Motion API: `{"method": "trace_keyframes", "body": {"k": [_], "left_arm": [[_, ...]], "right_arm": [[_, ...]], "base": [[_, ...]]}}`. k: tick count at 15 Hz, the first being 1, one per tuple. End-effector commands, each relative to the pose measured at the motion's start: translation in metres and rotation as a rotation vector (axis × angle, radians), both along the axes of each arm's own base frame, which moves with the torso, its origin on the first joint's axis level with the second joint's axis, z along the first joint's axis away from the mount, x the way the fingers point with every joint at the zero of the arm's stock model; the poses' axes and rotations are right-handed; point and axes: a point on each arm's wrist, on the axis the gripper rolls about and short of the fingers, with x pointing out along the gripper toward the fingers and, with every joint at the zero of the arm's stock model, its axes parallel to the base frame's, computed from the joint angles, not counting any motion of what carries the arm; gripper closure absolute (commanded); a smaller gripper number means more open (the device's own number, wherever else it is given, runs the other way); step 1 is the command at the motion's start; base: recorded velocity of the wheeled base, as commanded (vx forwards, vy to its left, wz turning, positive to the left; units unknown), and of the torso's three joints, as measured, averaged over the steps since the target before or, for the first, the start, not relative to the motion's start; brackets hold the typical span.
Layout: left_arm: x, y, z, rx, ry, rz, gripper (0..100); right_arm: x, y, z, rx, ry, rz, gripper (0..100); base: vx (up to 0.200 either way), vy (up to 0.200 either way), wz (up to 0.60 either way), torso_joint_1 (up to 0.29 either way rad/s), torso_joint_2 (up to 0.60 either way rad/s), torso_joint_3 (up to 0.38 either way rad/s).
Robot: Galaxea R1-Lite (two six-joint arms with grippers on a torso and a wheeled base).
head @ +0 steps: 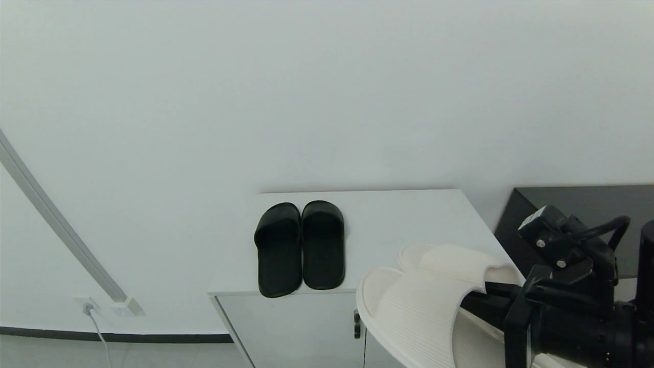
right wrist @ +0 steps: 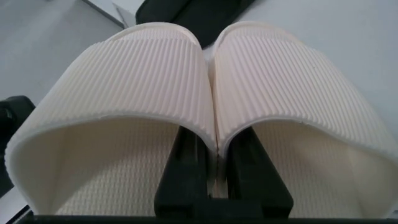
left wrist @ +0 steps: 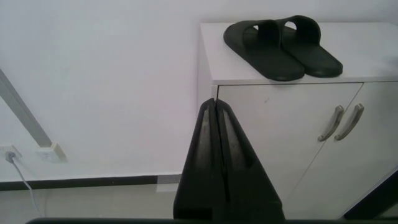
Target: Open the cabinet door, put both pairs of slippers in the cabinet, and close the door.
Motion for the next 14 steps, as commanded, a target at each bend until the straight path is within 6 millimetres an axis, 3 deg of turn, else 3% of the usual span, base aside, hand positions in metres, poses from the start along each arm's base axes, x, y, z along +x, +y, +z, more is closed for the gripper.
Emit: {"method": "trace_keyframes", "body": {"k": [1,4,14], "left_arm": [[0.0000,0.0000,0.0000,0.000,0.000,-0.001,100],[0.0000,0.0000,0.0000,0.000,0.000,-0.001,100],[0.0000,0.0000,0.0000,0.006,0.000,-0.001,100]], "right_arm": [[-0.0014,-0.0028,-0.0044,-0.020,-0.004,0.016,100],[-0.0012,-0.0050,-0.0082,-0.041,-0.005,0.020,100],[-0.0013,-0.0068,-0.0115,-0.051,0.003,0.015,100]], "base": [[-0.200,0.000,0.00,0.017,0.00,0.007],[-0.200,0.000,0.00,-0.004,0.00,0.004],[0.000,0.000,0.00,0.000,0.00,0.000]]}}
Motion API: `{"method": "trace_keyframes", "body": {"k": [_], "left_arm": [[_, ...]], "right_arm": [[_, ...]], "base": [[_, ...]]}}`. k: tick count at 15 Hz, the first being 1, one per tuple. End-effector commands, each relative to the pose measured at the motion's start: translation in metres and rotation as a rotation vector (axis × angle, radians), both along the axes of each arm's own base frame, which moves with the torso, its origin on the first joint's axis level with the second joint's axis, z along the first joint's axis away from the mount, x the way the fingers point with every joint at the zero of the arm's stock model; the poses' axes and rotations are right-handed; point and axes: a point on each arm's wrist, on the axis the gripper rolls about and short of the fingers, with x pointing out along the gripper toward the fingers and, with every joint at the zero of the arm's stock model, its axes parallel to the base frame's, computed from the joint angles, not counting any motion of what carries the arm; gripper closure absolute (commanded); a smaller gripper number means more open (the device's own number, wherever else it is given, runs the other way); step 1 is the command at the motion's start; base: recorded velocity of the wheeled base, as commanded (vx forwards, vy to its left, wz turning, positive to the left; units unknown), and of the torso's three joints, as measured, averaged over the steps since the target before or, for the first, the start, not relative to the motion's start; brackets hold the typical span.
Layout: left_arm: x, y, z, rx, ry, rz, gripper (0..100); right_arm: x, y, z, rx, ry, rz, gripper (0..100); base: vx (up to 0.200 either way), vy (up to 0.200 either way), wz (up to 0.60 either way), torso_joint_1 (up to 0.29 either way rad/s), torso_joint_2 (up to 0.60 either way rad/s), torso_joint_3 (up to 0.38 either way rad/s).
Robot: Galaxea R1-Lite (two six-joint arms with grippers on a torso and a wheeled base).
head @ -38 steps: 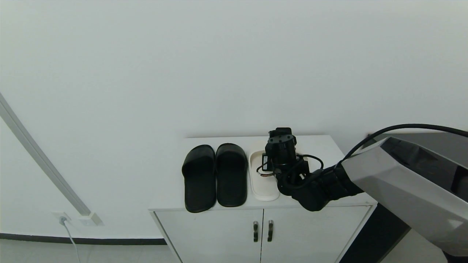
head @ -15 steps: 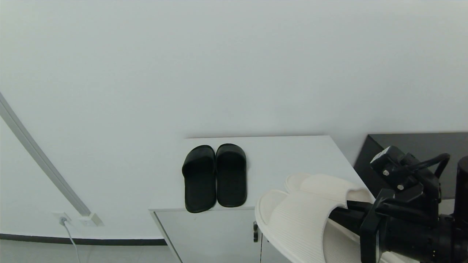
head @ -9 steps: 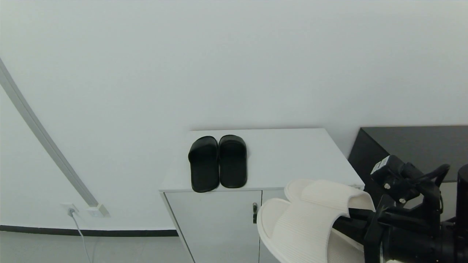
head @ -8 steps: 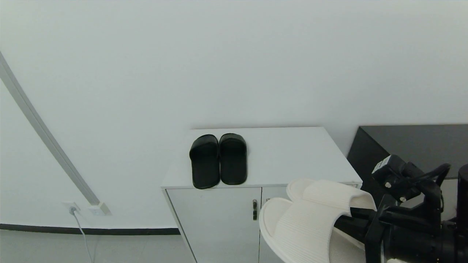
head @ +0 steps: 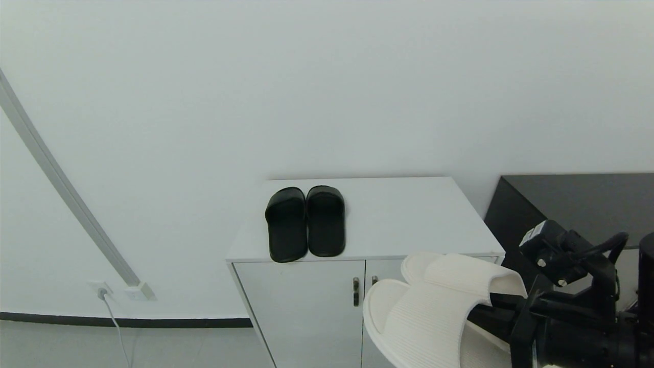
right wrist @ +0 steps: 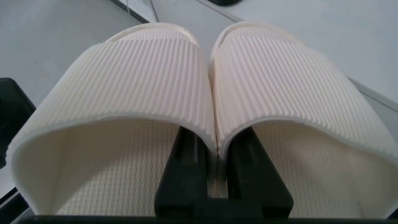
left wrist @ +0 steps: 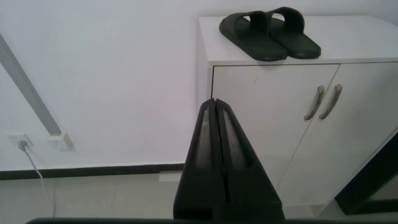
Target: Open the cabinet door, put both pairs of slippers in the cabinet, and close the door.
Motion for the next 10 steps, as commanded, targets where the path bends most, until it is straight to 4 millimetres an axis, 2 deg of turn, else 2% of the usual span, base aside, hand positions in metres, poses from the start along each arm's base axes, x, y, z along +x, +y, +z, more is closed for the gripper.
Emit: {"method": "trace_keyframes", "body": {"k": [1,5,8,9,10], "left_arm": [[0.0000,0.0000,0.0000,0.000,0.000,0.001,100],[0.0000,0.0000,0.0000,0.000,0.000,0.001,100],[0.0000,0.0000,0.0000,0.001,0.000,-0.001,100],[0.0000,-0.0001,0.0000,0.001,0.000,-0.002,0],[0.0000,-0.0001,0.0000,0.001,0.000,-0.002,0]], "right_arm": [[0.0004,0.0000,-0.0011,-0.003,0.003,-0.001,100],[0.0003,0.0000,-0.0042,-0.015,0.010,0.002,100],[0.0004,0.0000,-0.0050,-0.028,0.001,0.007,100],[0.0004,0.0001,-0.0050,-0.027,0.002,0.008,100],[0.0006,0.0003,-0.0053,-0.028,0.003,0.008,100]], "base": [[0.000,0.000,0.00,0.000,0.00,0.000],[0.000,0.000,0.00,0.000,0.00,0.000],[0.000,0.000,0.00,-0.134,0.30,0.163],[0.000,0.000,0.00,-0.154,0.35,0.193],[0.000,0.000,0.00,-0.163,0.37,0.203]]}}
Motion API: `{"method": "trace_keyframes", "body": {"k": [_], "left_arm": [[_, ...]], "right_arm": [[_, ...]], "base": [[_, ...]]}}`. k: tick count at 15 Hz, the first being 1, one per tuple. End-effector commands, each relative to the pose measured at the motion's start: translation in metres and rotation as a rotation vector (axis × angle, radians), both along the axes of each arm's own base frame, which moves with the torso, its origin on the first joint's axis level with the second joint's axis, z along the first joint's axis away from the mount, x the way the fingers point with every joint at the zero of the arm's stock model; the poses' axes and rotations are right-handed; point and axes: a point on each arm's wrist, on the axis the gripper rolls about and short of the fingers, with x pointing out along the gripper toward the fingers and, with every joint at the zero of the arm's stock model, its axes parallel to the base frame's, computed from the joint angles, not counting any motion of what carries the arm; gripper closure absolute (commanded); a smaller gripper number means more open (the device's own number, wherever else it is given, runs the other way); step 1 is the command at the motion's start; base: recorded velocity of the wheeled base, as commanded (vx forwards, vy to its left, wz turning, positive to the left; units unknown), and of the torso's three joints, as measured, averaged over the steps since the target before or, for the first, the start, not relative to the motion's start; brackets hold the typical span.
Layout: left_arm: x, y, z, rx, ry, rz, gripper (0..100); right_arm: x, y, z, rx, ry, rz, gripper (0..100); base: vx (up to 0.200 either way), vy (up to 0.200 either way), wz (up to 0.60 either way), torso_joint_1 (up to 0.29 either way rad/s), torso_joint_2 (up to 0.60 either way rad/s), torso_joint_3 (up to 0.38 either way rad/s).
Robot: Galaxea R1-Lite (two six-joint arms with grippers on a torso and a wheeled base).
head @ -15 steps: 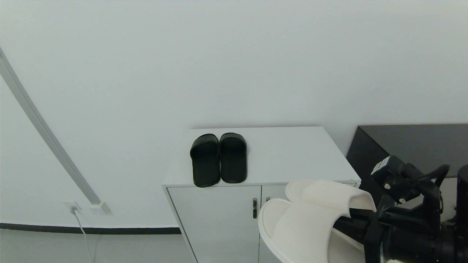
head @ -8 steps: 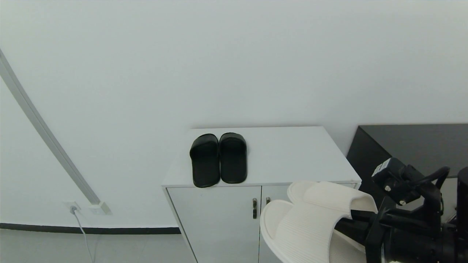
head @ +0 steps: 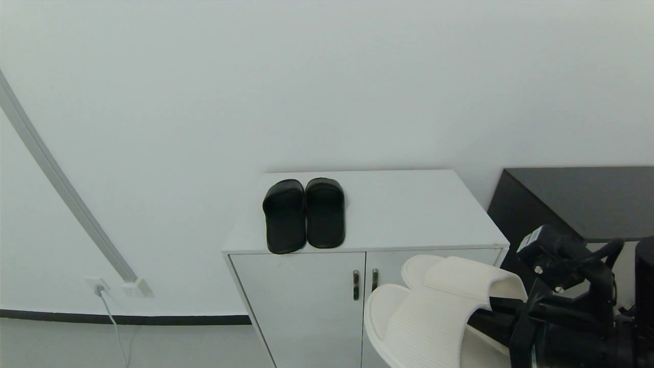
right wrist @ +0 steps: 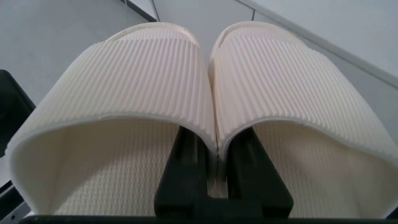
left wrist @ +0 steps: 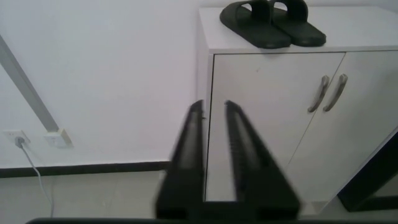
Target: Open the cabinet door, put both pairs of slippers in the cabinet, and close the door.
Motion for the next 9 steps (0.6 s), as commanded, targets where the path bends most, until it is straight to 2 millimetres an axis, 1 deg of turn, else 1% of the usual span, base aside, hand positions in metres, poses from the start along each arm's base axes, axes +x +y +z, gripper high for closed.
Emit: {"method": "trace_keyframes", "body": {"k": [1,4,9], "left_arm": [[0.0000,0.0000,0.0000,-0.002,0.000,0.000,0],[0.0000,0.0000,0.0000,0.000,0.000,0.002,0],[0.0000,0.0000,0.0000,0.000,0.000,0.002,0]], "right_arm": [[0.0005,0.0009,-0.0013,-0.006,0.005,0.000,100],[0.0003,0.0007,-0.0020,-0.007,0.005,0.002,100],[0.0005,0.0009,-0.0032,-0.012,0.009,0.002,100]], "base": [[0.000,0.000,0.00,-0.154,0.36,0.203],[0.000,0.000,0.00,-0.185,0.42,0.238],[0.000,0.000,0.00,-0.228,0.54,0.311]]}}
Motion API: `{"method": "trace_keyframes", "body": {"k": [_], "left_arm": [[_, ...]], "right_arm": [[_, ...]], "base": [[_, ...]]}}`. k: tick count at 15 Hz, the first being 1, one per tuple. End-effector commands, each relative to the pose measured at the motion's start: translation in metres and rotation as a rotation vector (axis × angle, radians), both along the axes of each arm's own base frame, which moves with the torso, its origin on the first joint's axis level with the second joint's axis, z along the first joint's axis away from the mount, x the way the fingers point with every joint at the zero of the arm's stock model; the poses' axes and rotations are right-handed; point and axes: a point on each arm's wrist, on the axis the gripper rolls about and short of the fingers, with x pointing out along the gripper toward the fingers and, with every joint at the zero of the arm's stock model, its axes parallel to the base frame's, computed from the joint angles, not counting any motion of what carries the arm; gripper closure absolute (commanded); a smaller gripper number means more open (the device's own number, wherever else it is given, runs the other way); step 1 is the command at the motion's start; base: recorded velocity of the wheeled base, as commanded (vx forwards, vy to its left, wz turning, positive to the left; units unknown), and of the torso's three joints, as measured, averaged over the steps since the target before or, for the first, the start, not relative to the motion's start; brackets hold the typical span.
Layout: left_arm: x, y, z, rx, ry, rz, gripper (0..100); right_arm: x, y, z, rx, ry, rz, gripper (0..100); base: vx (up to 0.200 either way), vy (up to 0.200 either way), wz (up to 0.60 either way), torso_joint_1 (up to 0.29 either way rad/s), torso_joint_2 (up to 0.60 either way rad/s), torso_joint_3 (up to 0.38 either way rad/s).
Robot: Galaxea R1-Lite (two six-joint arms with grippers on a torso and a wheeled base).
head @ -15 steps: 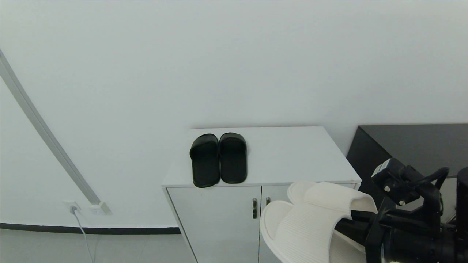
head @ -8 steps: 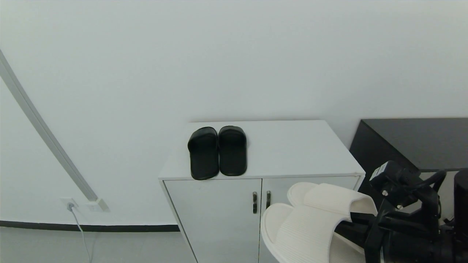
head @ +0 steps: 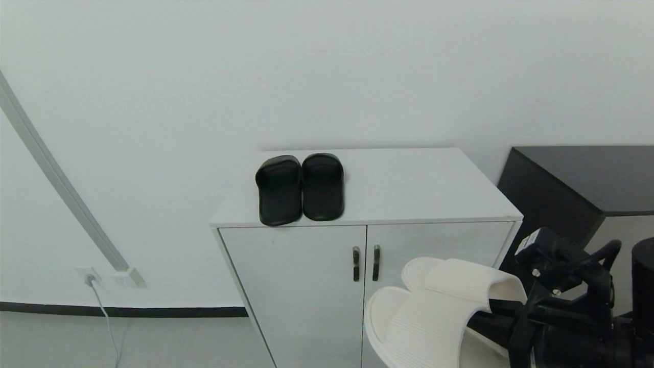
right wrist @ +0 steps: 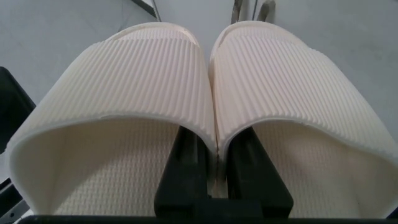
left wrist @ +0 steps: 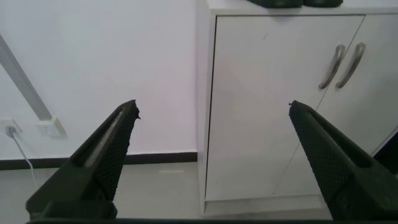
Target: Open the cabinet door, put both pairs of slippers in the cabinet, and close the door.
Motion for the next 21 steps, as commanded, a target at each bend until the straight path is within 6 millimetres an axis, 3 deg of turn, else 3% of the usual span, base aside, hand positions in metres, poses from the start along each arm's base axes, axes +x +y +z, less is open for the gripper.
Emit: {"method": "trace_keyframes", "body": {"k": [1,12,21], "left_arm": [[0.0000,0.0000,0.0000,0.000,0.000,0.001,0],[0.0001,0.0000,-0.0004,0.000,0.001,0.001,0],[0.0000,-0.0001,0.0000,0.009,0.000,-0.002,0]], "right_arm": [[0.0014,0.0016,-0.0022,-0.009,0.006,-0.001,100],[0.0012,0.0013,-0.0037,-0.013,0.010,-0.001,100],[-0.0006,-0.0006,-0.0051,-0.026,-0.003,0.007,100]], "base": [[0.000,0.000,0.00,-0.212,0.55,0.325],[0.000,0.000,0.00,-0.183,0.51,0.318],[0.000,0.000,0.00,-0.105,0.46,0.352]]}}
